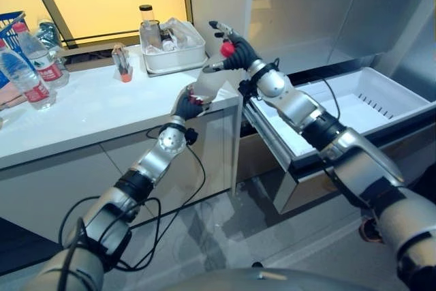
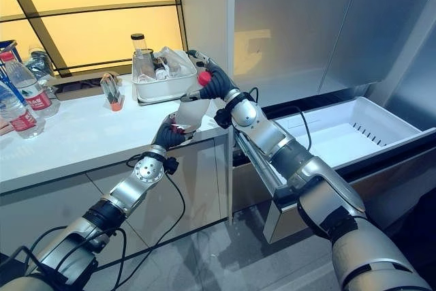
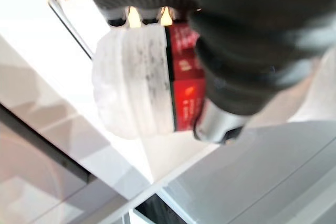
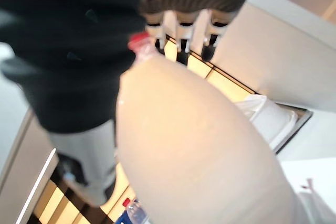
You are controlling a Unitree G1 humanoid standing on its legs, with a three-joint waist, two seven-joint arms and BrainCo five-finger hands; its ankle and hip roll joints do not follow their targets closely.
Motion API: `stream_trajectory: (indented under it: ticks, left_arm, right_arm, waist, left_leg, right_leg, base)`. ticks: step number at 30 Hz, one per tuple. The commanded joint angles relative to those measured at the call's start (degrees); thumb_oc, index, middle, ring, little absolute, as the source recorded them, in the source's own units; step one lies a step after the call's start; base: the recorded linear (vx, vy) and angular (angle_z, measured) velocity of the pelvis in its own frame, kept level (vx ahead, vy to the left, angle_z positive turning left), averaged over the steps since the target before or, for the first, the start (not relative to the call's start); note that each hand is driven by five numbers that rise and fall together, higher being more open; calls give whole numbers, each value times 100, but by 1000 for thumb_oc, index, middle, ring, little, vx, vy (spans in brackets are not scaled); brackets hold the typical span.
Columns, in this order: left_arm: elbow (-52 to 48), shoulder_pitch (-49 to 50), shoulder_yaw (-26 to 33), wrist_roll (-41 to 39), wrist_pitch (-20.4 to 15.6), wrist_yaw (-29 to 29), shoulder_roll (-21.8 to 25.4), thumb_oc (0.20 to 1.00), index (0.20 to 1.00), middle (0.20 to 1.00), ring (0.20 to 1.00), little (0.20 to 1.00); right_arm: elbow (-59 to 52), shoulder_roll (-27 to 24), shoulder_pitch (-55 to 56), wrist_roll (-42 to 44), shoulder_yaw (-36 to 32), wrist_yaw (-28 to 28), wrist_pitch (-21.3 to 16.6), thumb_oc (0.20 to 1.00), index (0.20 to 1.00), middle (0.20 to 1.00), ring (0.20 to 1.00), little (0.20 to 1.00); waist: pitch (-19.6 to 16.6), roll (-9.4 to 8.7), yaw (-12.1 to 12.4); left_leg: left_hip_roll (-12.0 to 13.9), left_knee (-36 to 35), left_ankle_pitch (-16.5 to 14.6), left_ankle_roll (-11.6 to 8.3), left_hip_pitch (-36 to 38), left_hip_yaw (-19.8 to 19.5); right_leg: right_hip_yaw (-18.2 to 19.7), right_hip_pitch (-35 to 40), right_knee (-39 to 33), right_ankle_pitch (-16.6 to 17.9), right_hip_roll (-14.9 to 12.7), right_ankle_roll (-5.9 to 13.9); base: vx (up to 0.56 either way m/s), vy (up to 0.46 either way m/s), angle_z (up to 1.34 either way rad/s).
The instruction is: Take the drinks into the refrigerator
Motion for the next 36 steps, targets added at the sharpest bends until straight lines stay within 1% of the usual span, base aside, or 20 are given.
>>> stream_trajectory:
  ticks: [1,7,11,12,14,15,18,20,21,22,25,27,28,29,30,32,34,36]
  left_arm:
    - [-220,-1748,-312,549,-679,212,-192,200,200,200,200,200]
    - [-247,-1673,-263,614,-650,249,-176,200,200,200,200,200]
    - [-333,-1421,-109,292,-693,102,-118,200,200,200,200,200]
    - [-334,-1420,-109,292,-692,102,-118,200,200,200,200,200]
    - [-493,-992,178,-362,-766,-120,-121,200,200,200,200,200]
    - [-499,-987,176,-363,-763,-122,-122,200,200,200,200,200]
    - [-780,-554,400,-809,-791,-420,20,200,200,200,200,200]
    - [-1079,-200,595,-1147,-826,-649,171,200,200,200,200,200]
    - [-1090,-189,596,-1149,-820,-652,173,200,200,200,200,200]
    - [-1281,1,669,-1309,-809,-815,320,200,200,200,200,200]
    - [-1593,208,726,-1506,-796,-1121,695,200,200,200,200,200]
    - [-1797,358,719,-1712,-791,-1374,926,200,200,200,200,200]
    - [-1799,361,722,-1713,-790,-1375,925,200,200,200,200,200]
    - [-1907,448,674,-1814,-775,-1572,1098,200,200,200,200,200]
    - [-1909,451,678,-1815,-774,-1573,1099,200,200,200,200,200]
    - [-2118,454,579,-1965,-776,-1731,1264,200,200,200,200,200]
    - [-2205,378,480,-2064,-772,-1859,1290,200,200,200,200,200]
    - [-2183,341,388,-2151,-757,-1906,1192,200,200,200,200,200]
  right_arm:
    - [-91,198,-364,92,-106,-22,-301,1000,1000,1000,1000,1000]
    - [-405,75,-203,222,-232,-62,-386,1000,1000,1000,1000,1000]
    - [-974,-253,68,460,-455,-75,-491,1000,1000,1000,1000,1000]
    - [-976,-253,69,460,-455,-75,-491,1000,1000,1000,1000,1000]
    - [-1611,-699,485,772,-881,-70,-667,1000,1000,1000,1000,1000]
    - [-1623,-704,497,771,-886,-69,-662,1000,1000,1000,1000,1000]
    - [-2022,-1166,983,864,-1267,20,-694,1000,1000,1000,1000,1000]
    - [-2239,-1577,1274,990,-1477,177,-694,1000,1000,1000,1000,1000]
    - [-2247,-1578,1285,991,-1481,178,-691,1000,1000,1000,1000,1000]
    - [-2230,-1856,1482,1066,-1597,276,-672,1000,1000,1000,1000,1000]
    - [-2107,-2370,1667,1186,-1604,537,-587,1000,1000,1000,1000,1000]
    - [-2089,-2762,1730,1139,-1477,810,-501,1000,1000,1000,1000,1000]
    - [-2088,-2763,1728,1140,-1474,811,-502,1000,1000,1000,1000,1000]
    - [-1949,-2933,1728,1135,-1368,961,-451,1000,1000,1000,1000,1000]
    - [-1944,-2931,1722,1136,-1362,962,-454,1000,1000,1000,1000,1000]
    - [-1612,-3062,1640,1148,-1040,1208,-352,1000,1000,1000,1000,1000]
    - [-1470,-3097,1606,1293,-882,1332,-309,1000,1000,1000,1000,1000]
    - [-1399,-3063,1582,1325,-750,1434,-282,1000,1000,1000,1000,1000]
  waist:
    - [-199,45,64]
    - [-190,56,78]
    - [-184,72,81]
    - [-185,72,82]
    - [-149,77,80]
    - [-153,77,84]
    - [-128,83,89]
    - [-114,69,103]
    - [-122,70,104]
    - [-100,52,112]
    - [-56,34,131]
    - [-36,32,144]
    - [-36,34,145]
    - [-42,29,150]
    - [-42,31,148]
    - [-57,16,169]
    - [-63,21,171]
    - [-71,27,167]
  left_leg:
    - [-39,85,-2,39,-429,-510]
    - [-40,88,-22,50,-405,-494]
    - [-38,86,-38,56,-375,-477]
    - [-37,85,-38,56,-375,-476]
    - [-39,87,-40,65,-368,-473]
    - [-39,87,-40,65,-366,-472]
    - [-36,83,-46,66,-365,-462]
    - [-29,84,-42,62,-376,-468]
    - [-29,83,-43,62,-379,-468]
    - [-24,90,-40,60,-395,-471]
    - [-25,101,-29,58,-428,-471]
    - [-23,101,-21,52,-434,-474]
    - [-22,100,-22,52,-434,-473]
    - [-15,97,-22,45,-427,-481]
    - [-14,97,-22,45,-427,-480]
    - [-11,99,-10,33,-425,-494]
    - [-5,101,-5,29,-433,-500]
    - [-9,101,-11,31,-414,-501]
  right_leg:
    - [-215,651,206,-1044,-124,290]
    - [-220,675,197,-1056,-132,298]
    - [-215,694,193,-1066,-135,301]
    - [-214,693,193,-1066,-135,301]
    - [-219,696,191,-1068,-138,302]
    - [-218,697,191,-1068,-138,302]
    - [-228,697,179,-1066,-143,308]
    - [-232,681,174,-1064,-145,317]
    - [-232,679,175,-1065,-145,317]
    - [-230,655,179,-1062,-142,323]
    - [-210,613,191,-1050,-132,324]
    - [-203,599,194,-1036,-125,329]
    - [-202,599,194,-1036,-124,329]
    - [-201,605,187,-1031,-124,334]
    - [-200,606,187,-1031,-124,334]
    - [-203,620,174,-1024,-121,336]
    - [-222,626,169,-1035,-114,333]
    - [-227,651,164,-1041,-114,333]
  base:
    - [0,0,0]
    - [0,0,0]
    - [0,0,0]
    - [0,0,0]
    - [0,0,0]
    - [8,6,4]
    - [4,6,3]
    - [0,0,0]
    - [0,0,0]
    - [0,0,0]
    - [0,0,0]
    - [0,0,0]
    - [0,0,0]
    - [0,0,0]
    - [0,0,0]
    - [0,0,0]
    - [0,0,0]
    - [0,0,0]
